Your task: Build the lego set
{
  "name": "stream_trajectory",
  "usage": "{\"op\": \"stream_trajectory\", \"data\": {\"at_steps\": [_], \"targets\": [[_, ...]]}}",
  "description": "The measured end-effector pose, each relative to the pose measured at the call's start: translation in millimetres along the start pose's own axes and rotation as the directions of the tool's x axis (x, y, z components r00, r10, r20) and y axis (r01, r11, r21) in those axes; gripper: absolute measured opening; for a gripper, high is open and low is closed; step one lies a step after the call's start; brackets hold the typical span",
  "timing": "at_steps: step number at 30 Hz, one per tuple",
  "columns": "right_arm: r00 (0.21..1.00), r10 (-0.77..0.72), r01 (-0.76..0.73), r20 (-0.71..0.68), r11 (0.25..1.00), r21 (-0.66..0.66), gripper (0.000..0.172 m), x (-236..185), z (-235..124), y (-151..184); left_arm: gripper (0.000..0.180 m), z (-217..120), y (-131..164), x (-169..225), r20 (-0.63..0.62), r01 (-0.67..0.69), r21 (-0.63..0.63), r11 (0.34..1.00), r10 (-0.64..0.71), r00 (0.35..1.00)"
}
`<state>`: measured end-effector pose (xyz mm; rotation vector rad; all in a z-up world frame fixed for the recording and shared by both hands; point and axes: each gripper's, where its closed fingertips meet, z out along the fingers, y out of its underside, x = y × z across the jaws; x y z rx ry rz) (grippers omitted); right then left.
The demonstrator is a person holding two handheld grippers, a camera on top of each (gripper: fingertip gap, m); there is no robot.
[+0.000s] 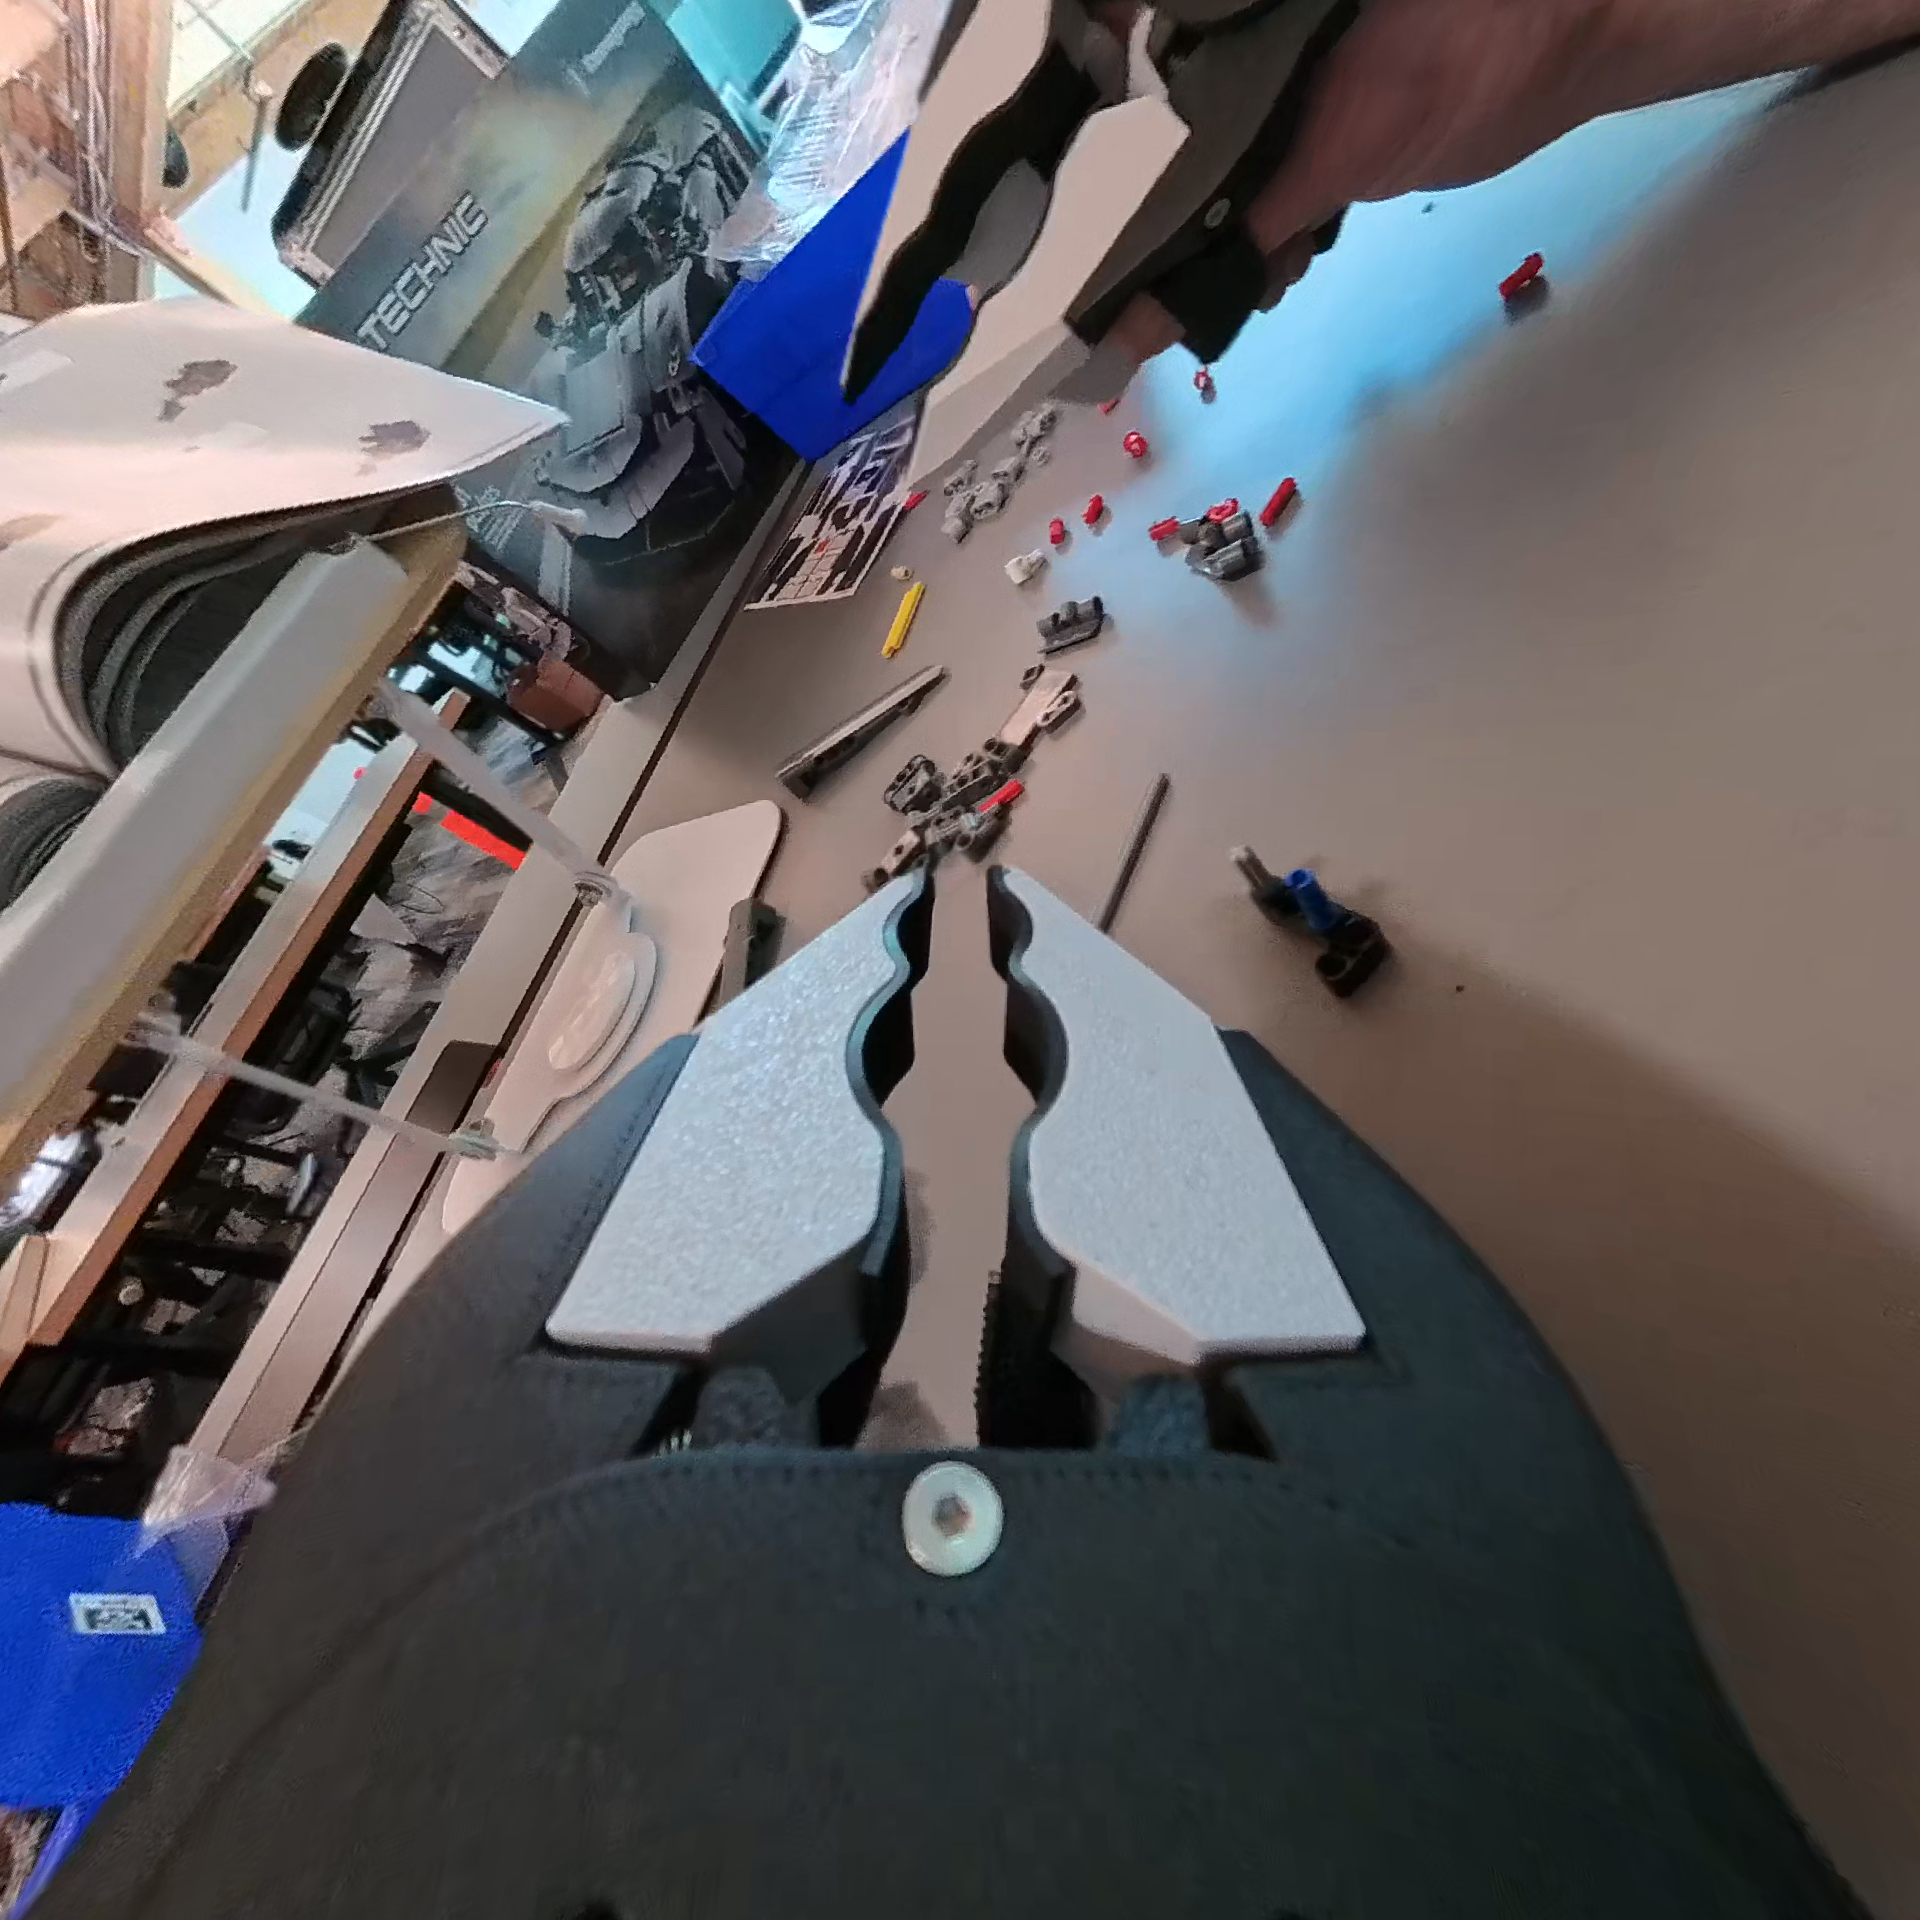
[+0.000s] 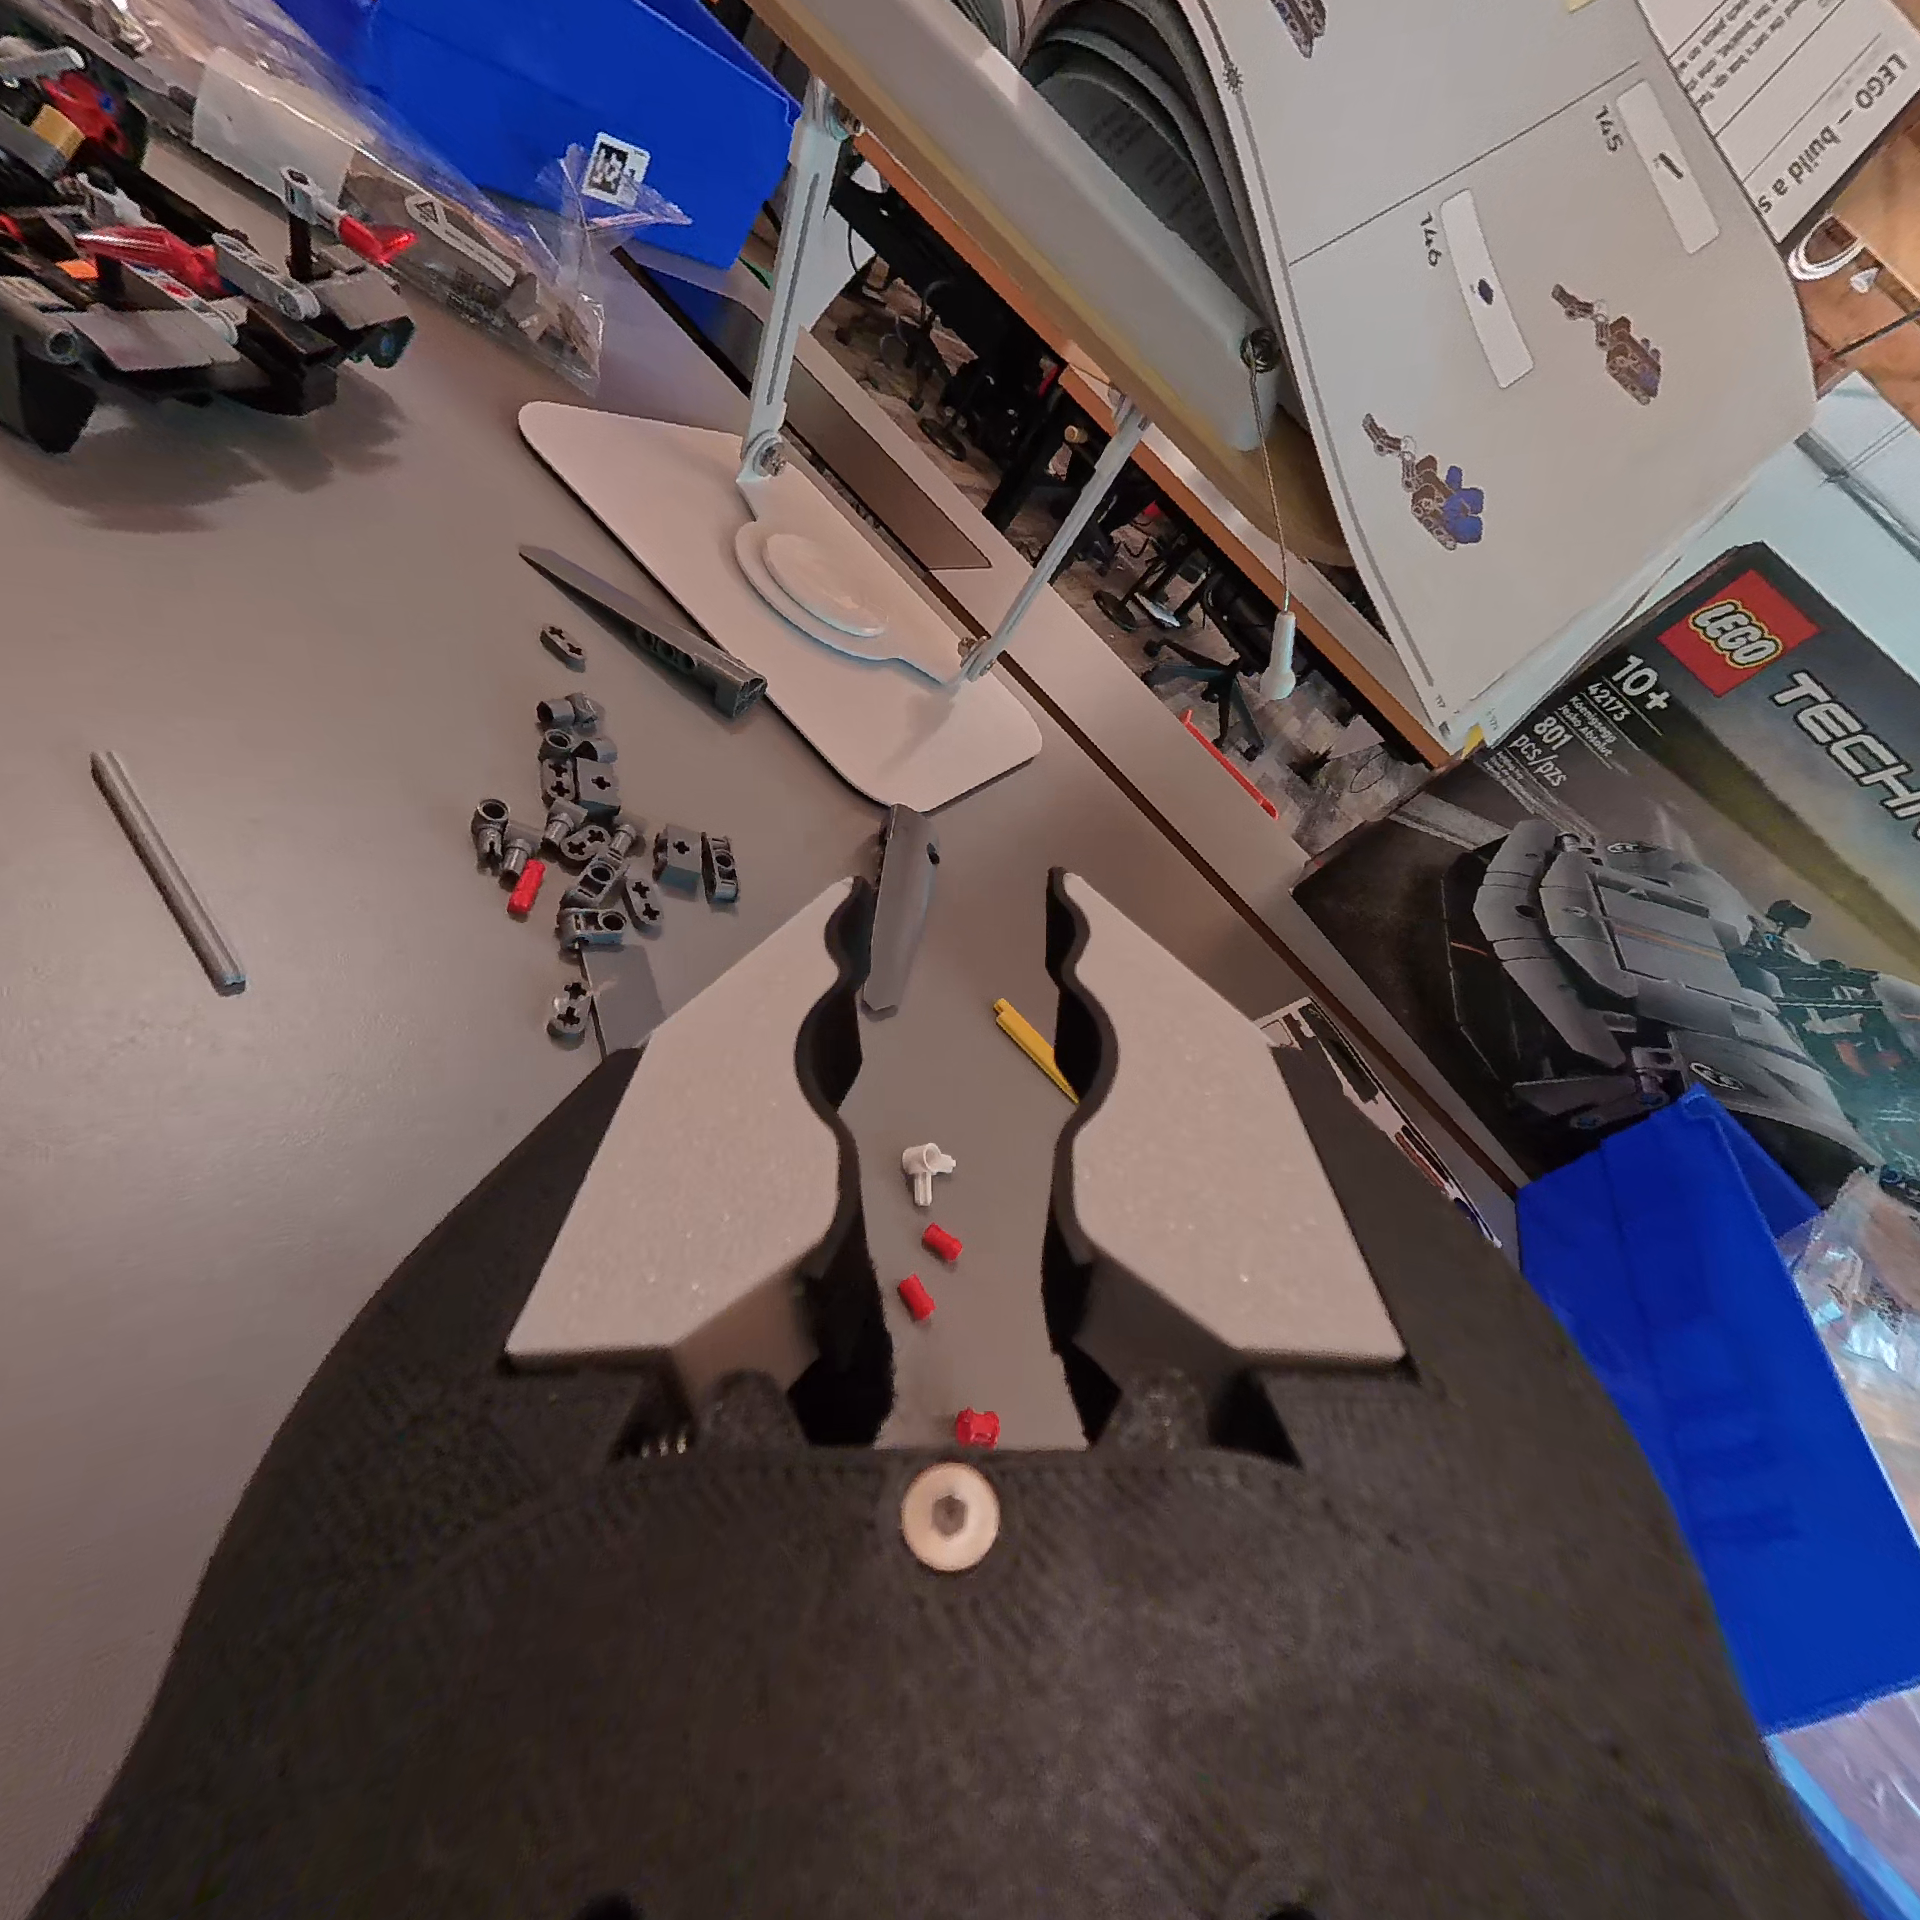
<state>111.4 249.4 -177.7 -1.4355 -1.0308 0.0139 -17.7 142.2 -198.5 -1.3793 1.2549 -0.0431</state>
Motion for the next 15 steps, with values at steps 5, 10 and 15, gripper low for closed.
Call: {"op": "stream_trajectory", "data": {"at_steps": [5,10,15], "targets": [[1.000,-0.008,0.008,-0.002,1.000,0.029,0.034,-1,-3,-8,0.008,-3,-5,-2,0.023,-0.031,0.007,1.000,0.030,0.999],[0.989,0.057,-0.040,-0.135,0.992,0.120,0.035,35,-35,-37,0.008,-3,-6,-2,0.033,-0.049,0.003,0.999,0.049,0.998],[0.962,0.195,-0.175,-0.191,0.978,0.117,0.041,72,-83,-29,0.008,0,0,2,0.012,-0.025,-0.009,1.000,0.025,1.000]]}}
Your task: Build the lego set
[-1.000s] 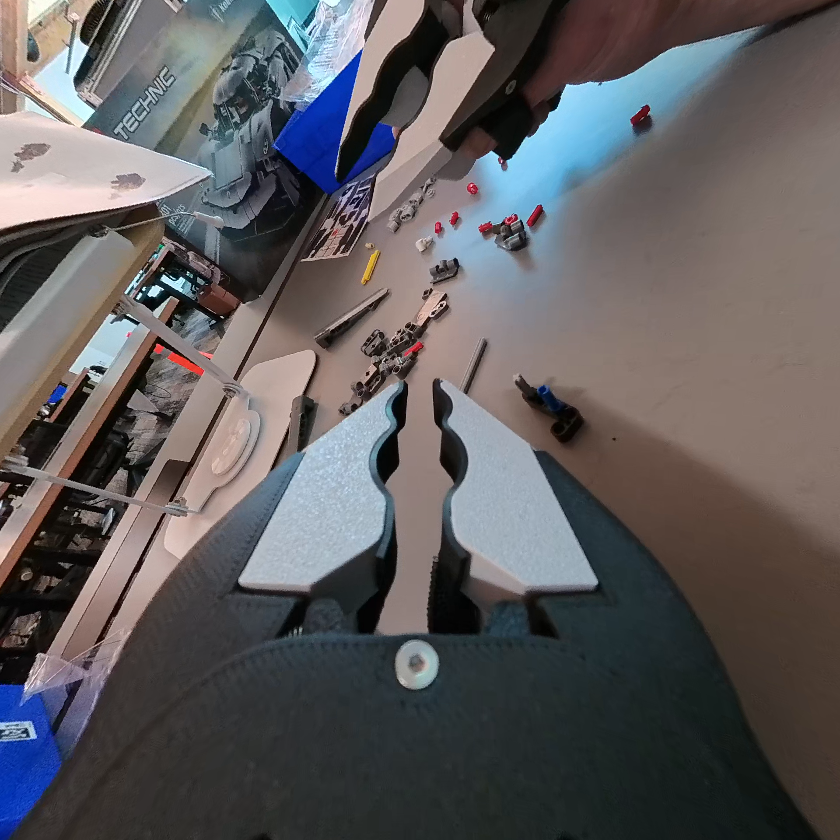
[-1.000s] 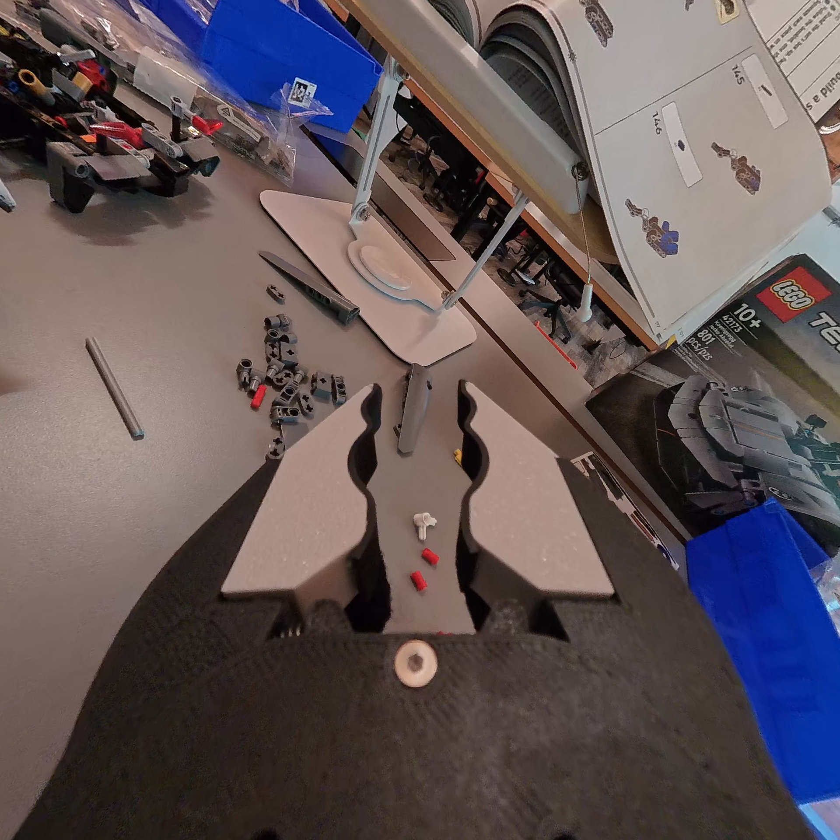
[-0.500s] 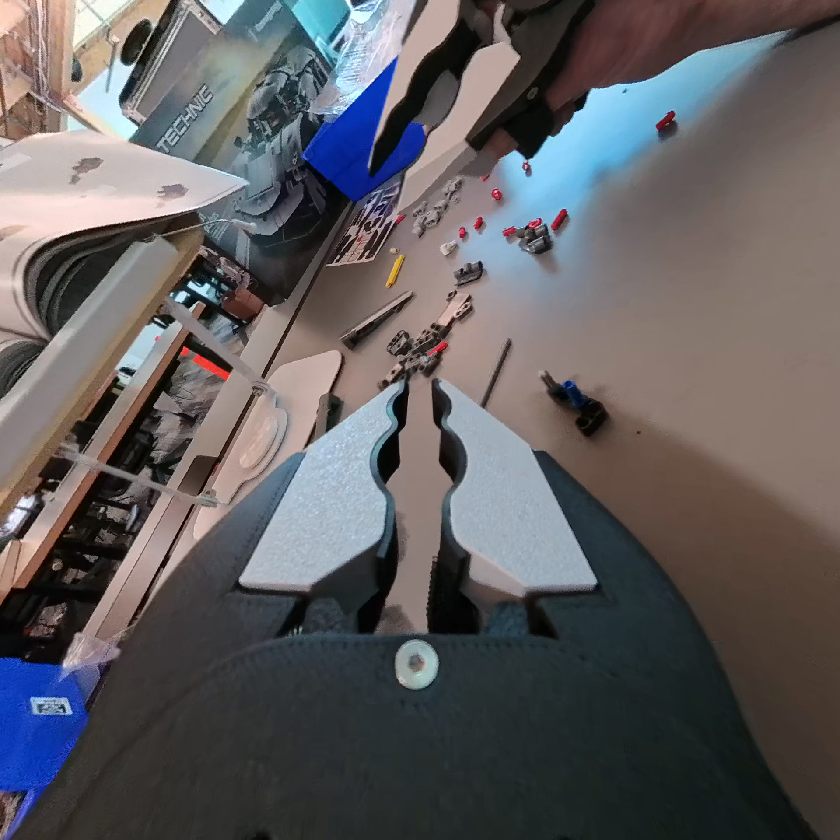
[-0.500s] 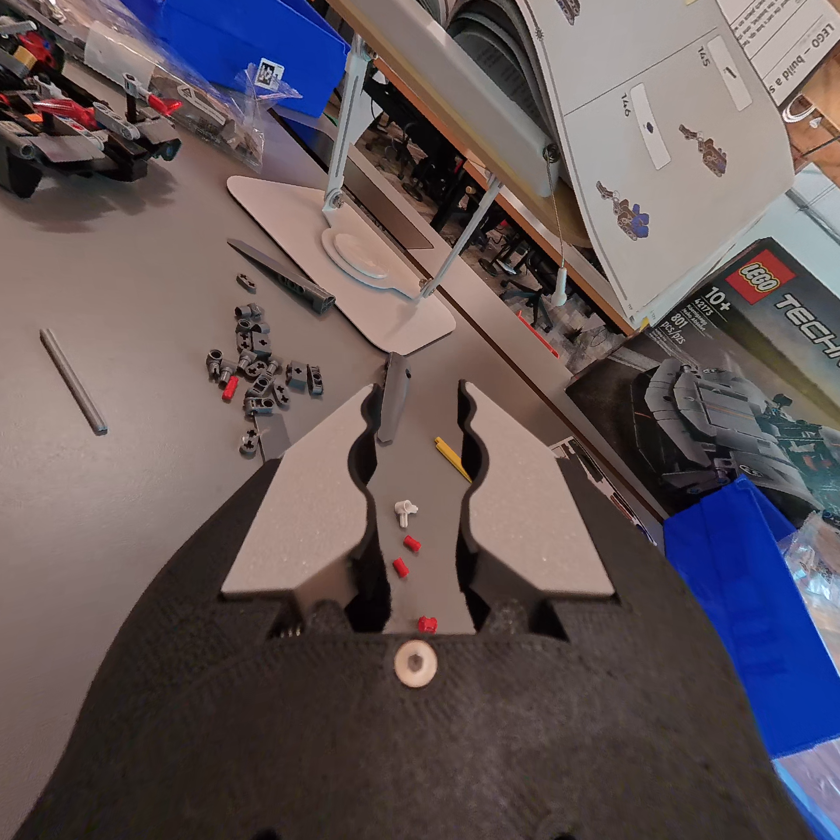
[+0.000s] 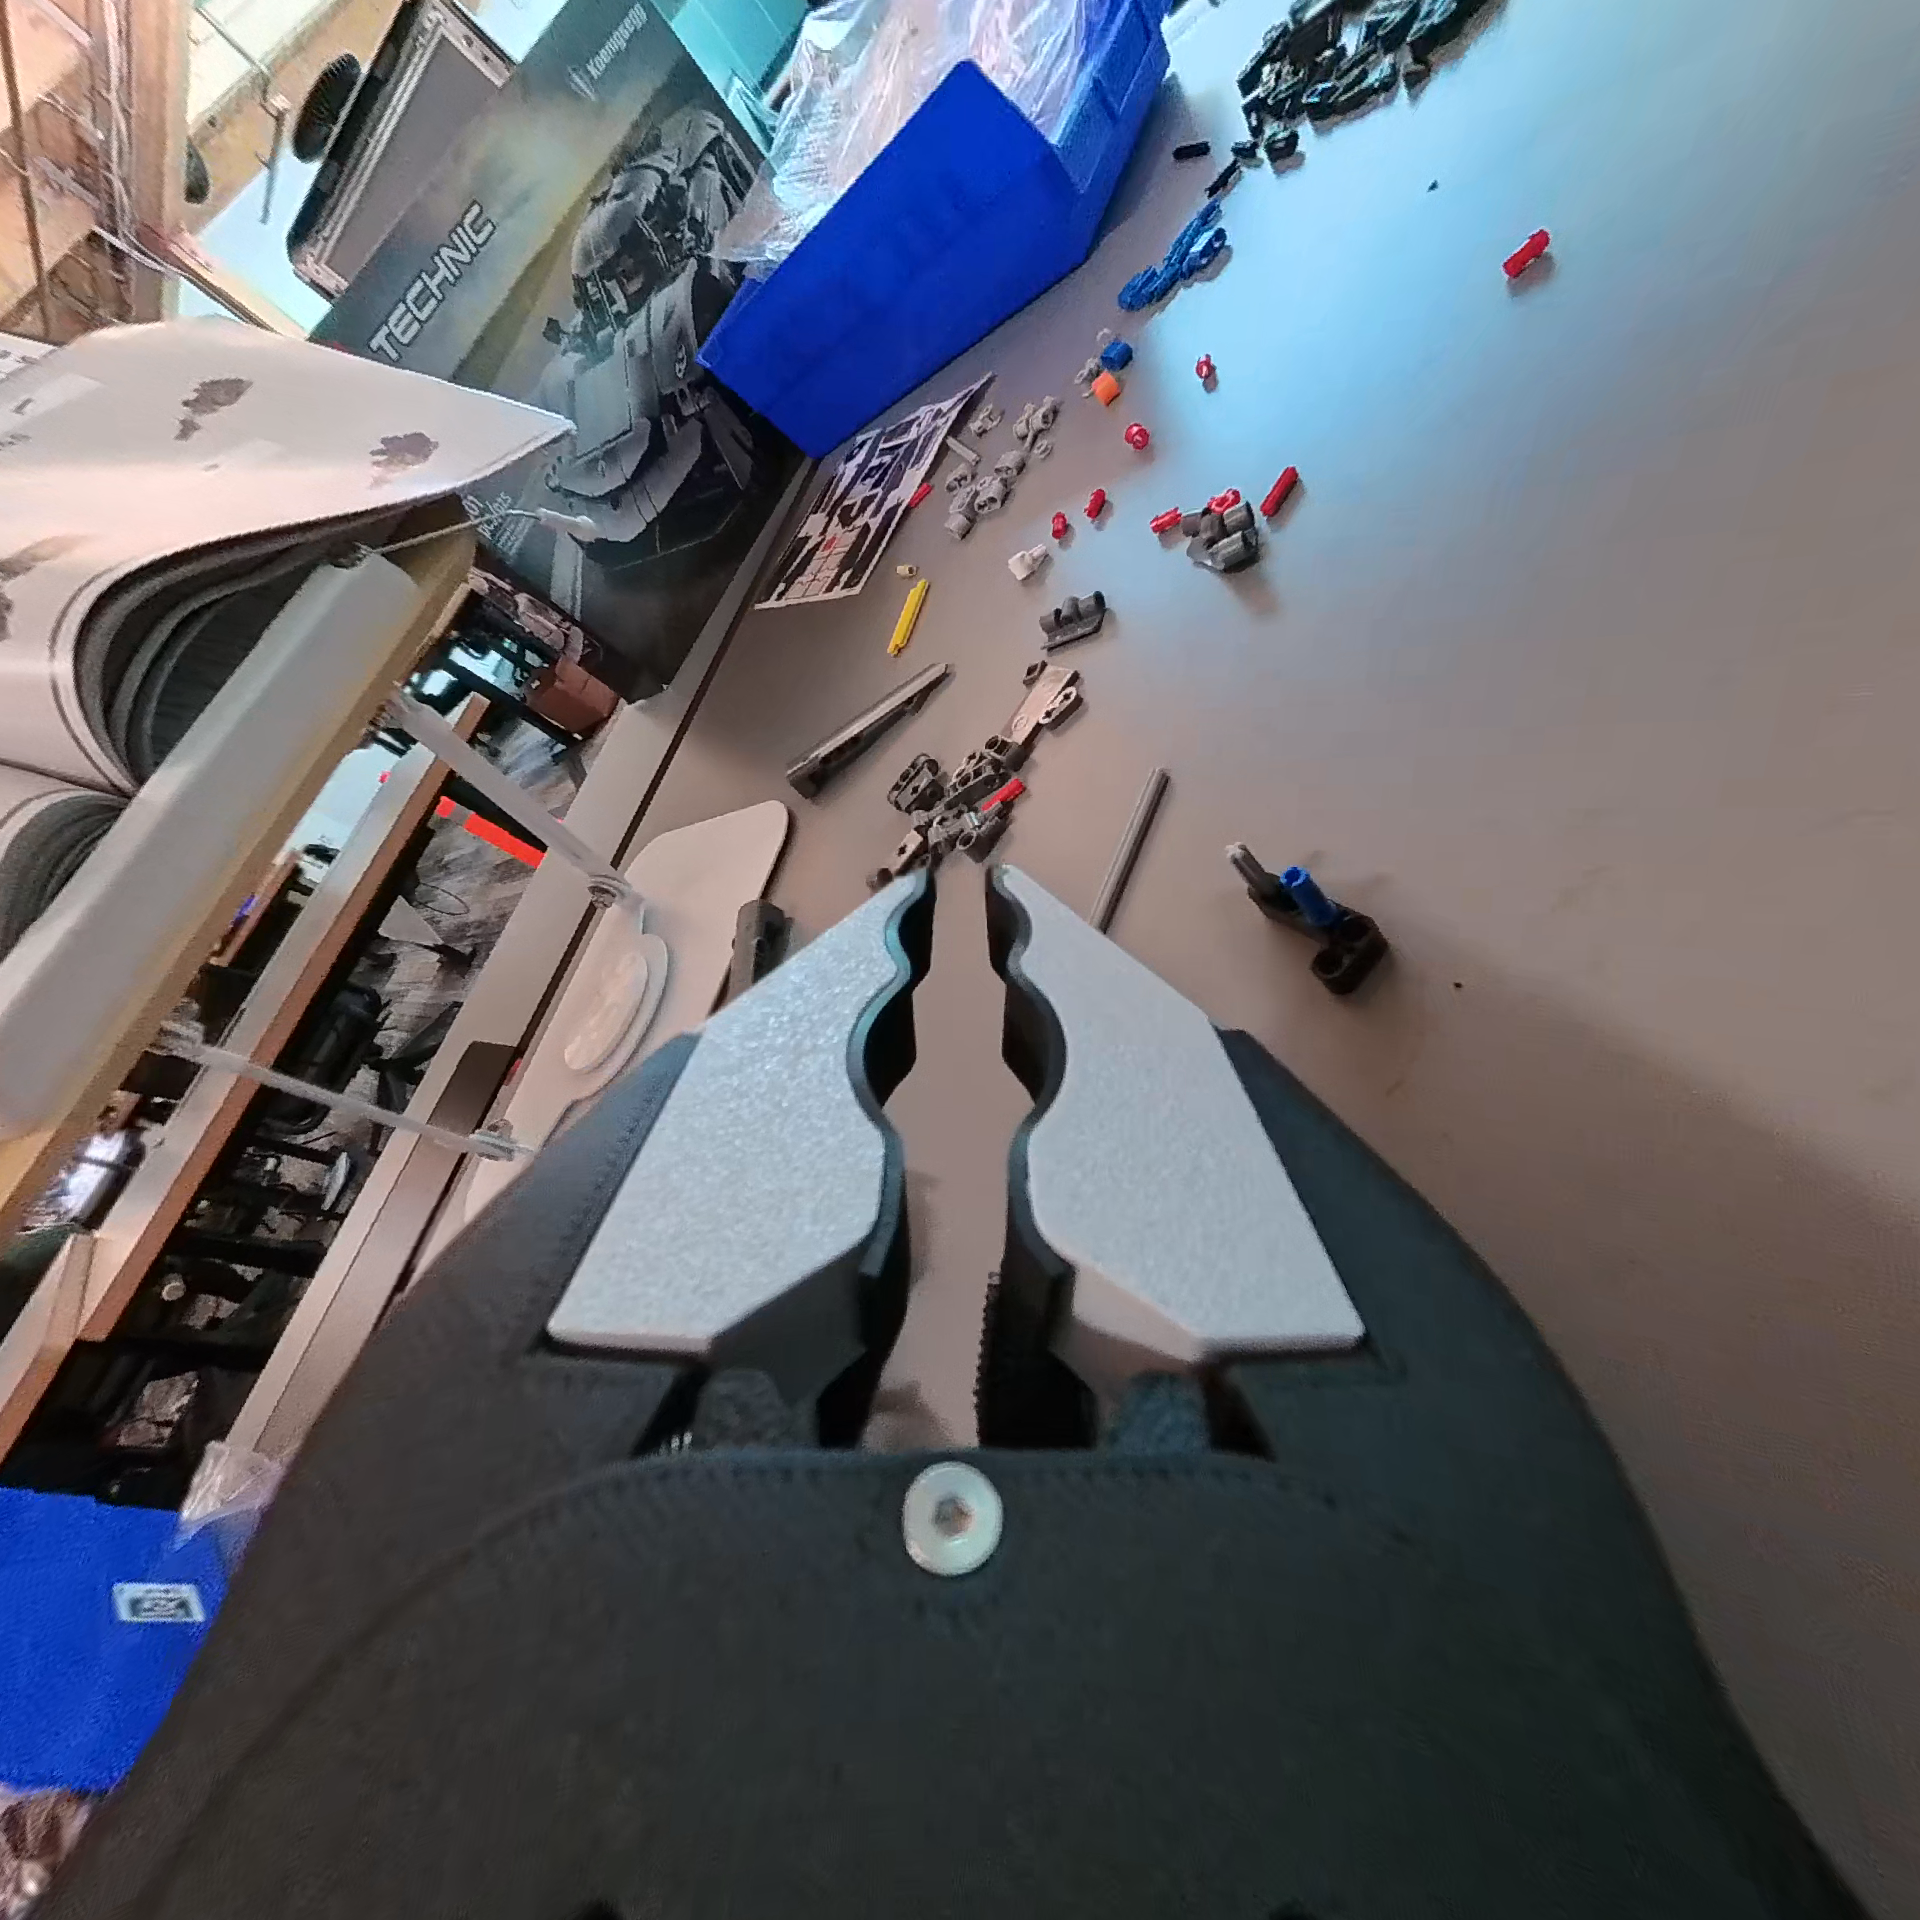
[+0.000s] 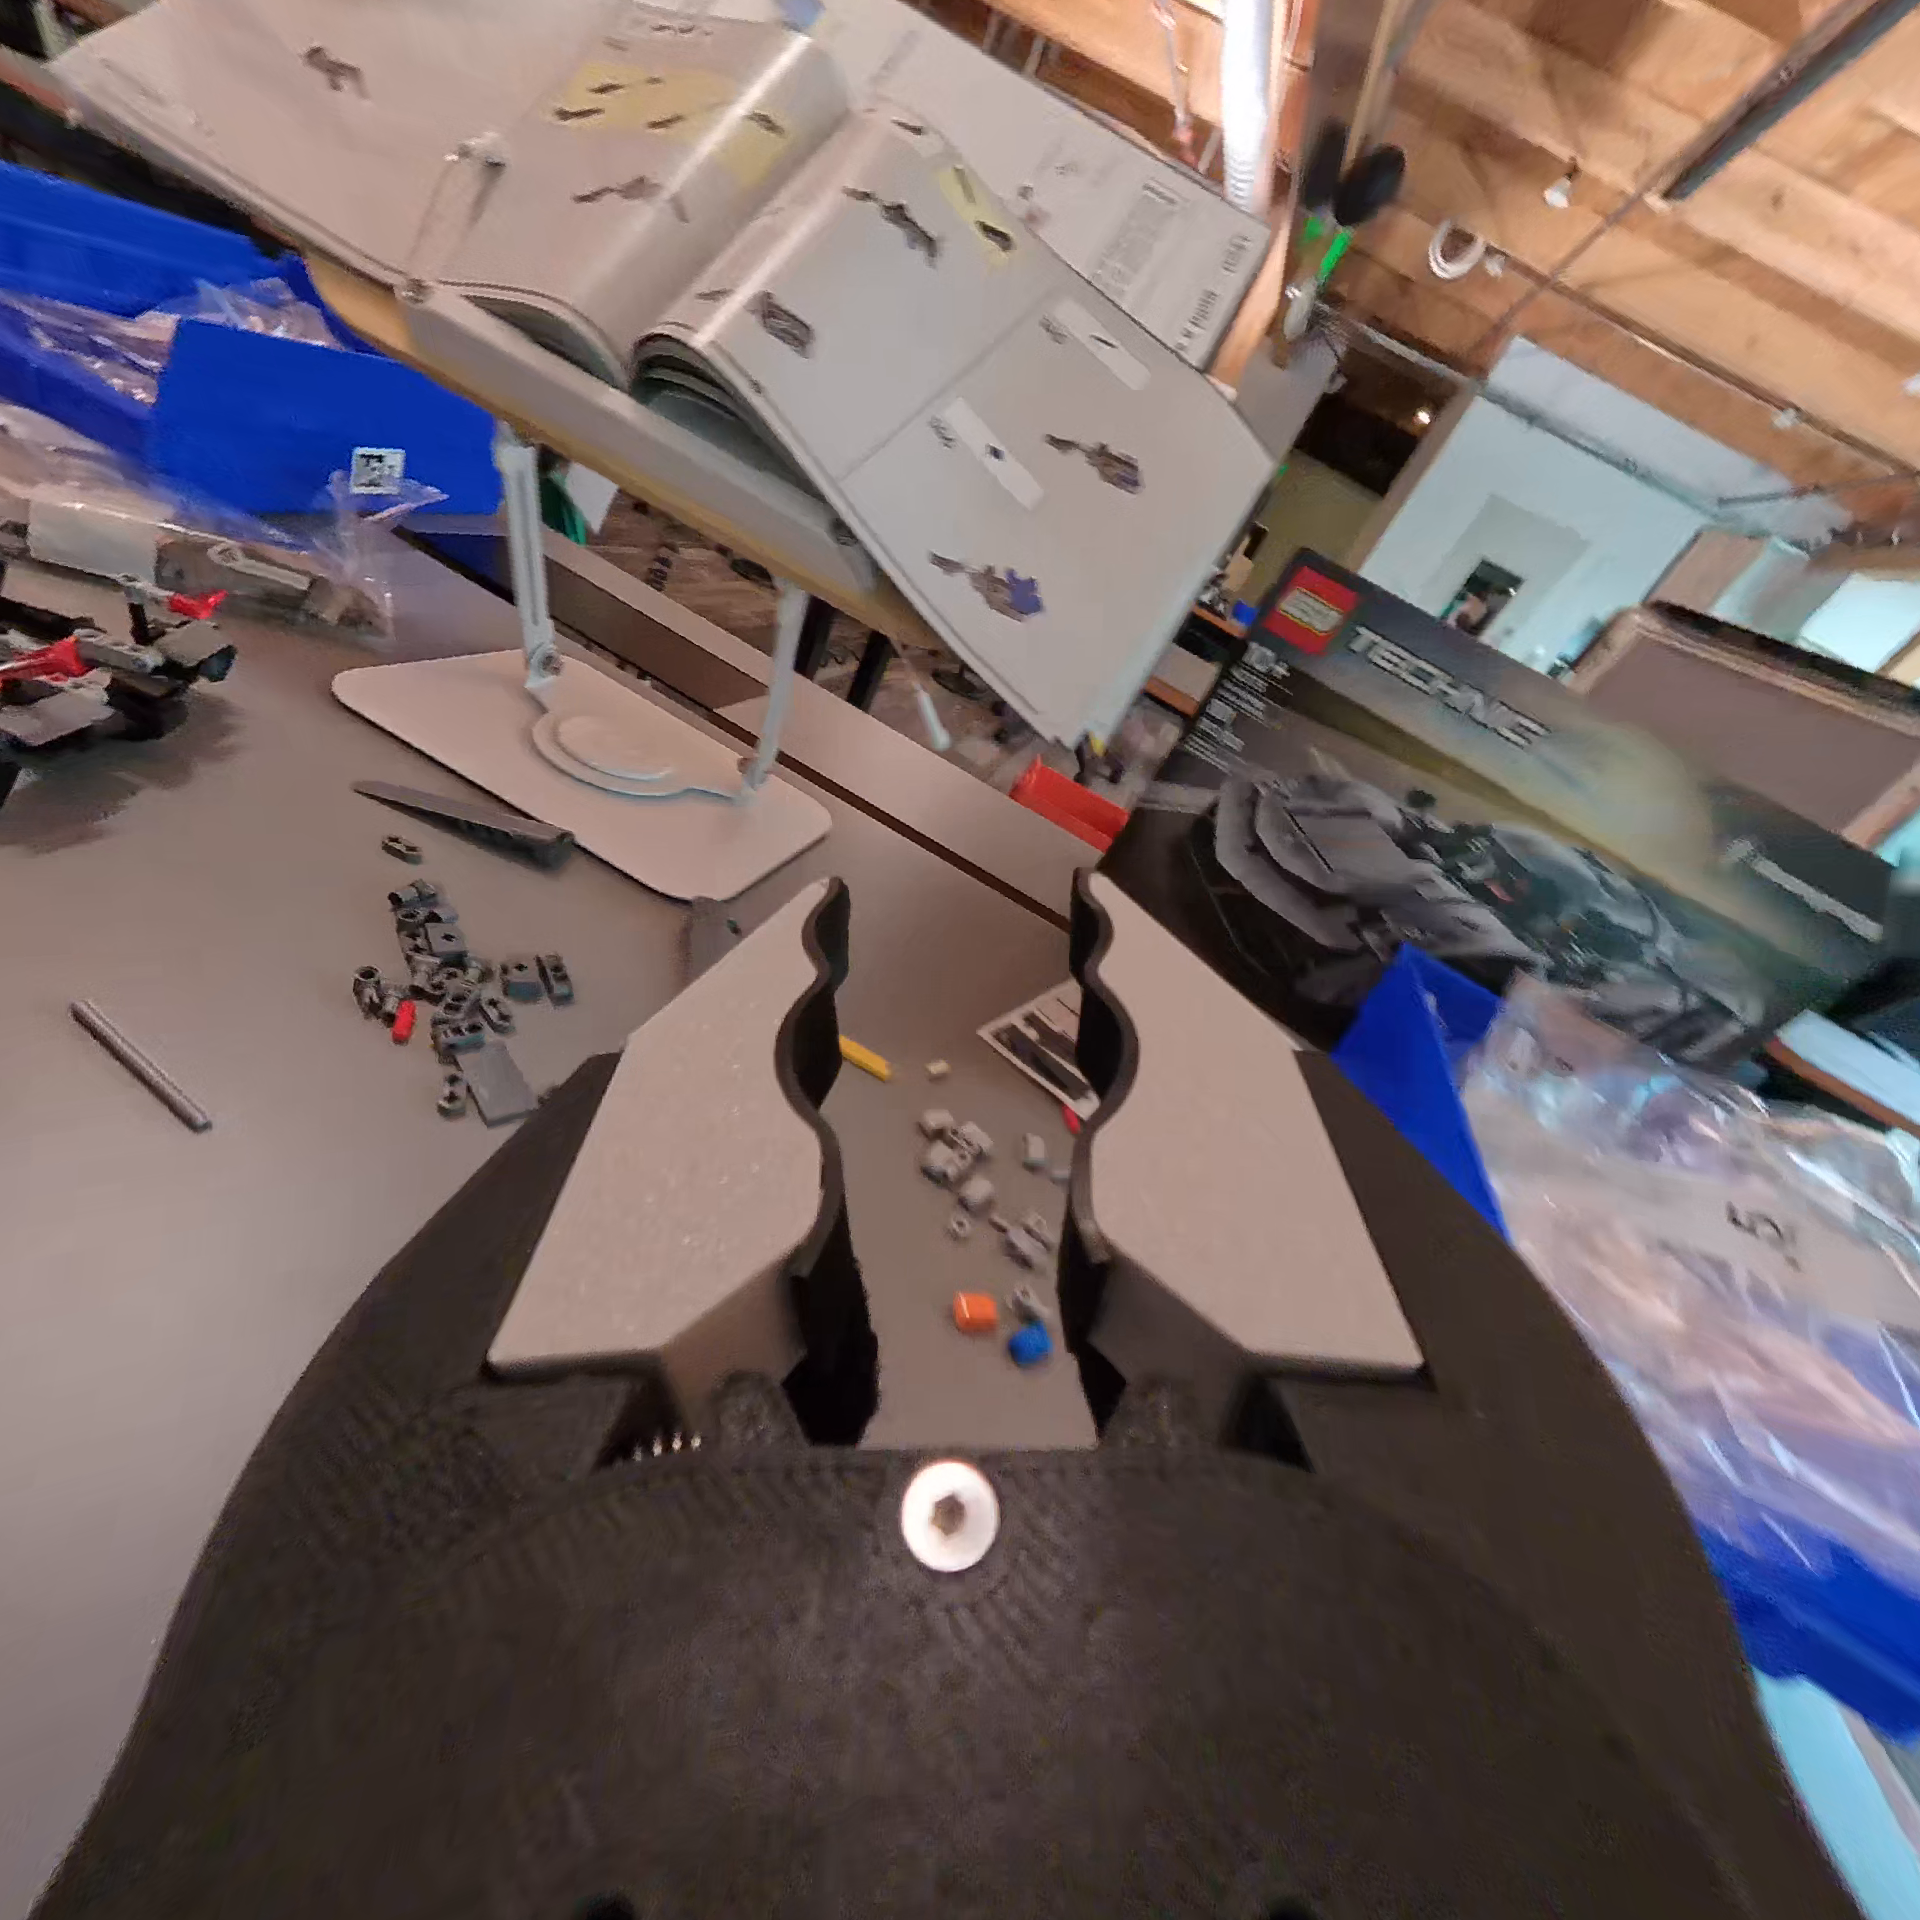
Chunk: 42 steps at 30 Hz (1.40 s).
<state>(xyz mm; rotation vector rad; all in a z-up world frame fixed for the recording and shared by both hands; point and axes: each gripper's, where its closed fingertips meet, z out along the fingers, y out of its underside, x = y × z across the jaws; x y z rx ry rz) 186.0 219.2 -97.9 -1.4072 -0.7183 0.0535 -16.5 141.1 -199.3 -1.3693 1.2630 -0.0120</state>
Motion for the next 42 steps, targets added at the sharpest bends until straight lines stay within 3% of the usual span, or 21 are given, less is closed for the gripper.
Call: {"op": "stream_trajectory", "data": {"at_steps": [4,10,13,17,20,26,32,42], "targets": [[0.996,0.073,-0.076,-0.048,0.996,-0.050,0.028,36,-37,12,0.007,3,4,3,-0.016,0.024,-0.010,1.000,-0.024,1.000],[0.985,0.105,-0.127,-0.136,0.978,-0.167,0.033,76,-75,44,0.004,7,18,2,-0.045,0.117,-0.039,0.992,-0.118,0.992],[0.984,0.105,-0.132,-0.147,0.973,-0.189,0.026,90,-90,60,0.003,5,17,-1,-0.021,0.106,-0.037,0.994,-0.107,0.994],[0.934,0.301,-0.329,-0.191,0.934,-0.137,0.029,118,-119,88,0.001,5,17,-2,-0.002,0.082,-0.038,0.996,-0.082,0.997],[0.919,0.350,-0.379,-0.180,0.911,-0.163,0.023,120,-133,105,0.001,6,21,-3,-0.004,0.097,-0.044,0.994,-0.098,0.995],[0.912,0.386,-0.408,-0.140,0.886,-0.220,0.031,120,-135,116,0.000,7,21,-3,-0.004,0.098,-0.049,0.994,-0.099,0.995],[0.939,0.327,-0.342,-0.103,0.874,-0.346,0.052,111,-116,129,0.000,8,22,-1,-0.003,0.087,-0.056,0.995,-0.088,0.996],[0.949,0.309,-0.309,-0.060,0.879,-0.362,0.062,88,-93,128,0.000,8,22,0,-0.013,0.086,-0.058,0.995,-0.087,0.996]]}}
